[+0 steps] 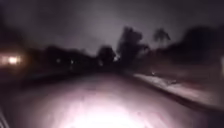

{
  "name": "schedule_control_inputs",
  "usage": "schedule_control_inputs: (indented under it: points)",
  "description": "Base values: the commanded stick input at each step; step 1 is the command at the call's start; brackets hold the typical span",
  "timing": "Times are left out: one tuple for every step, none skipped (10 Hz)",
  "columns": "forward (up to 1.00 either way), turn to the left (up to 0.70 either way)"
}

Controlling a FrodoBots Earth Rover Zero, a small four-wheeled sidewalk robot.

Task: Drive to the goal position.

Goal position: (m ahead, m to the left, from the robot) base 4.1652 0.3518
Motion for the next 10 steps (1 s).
schedule_control_inputs:
  points:
    - [0.7,0.0]
    - [0.7,0.0]
    - [0.7,0.0]
    - [0.7,0.0]
    - [0.7,0.0]
    - [0.7,0.0]
    - [0.7,0.0]
    - [0.7,0.0]
    - [0.7,0.0]
    - [0.7,0.0]
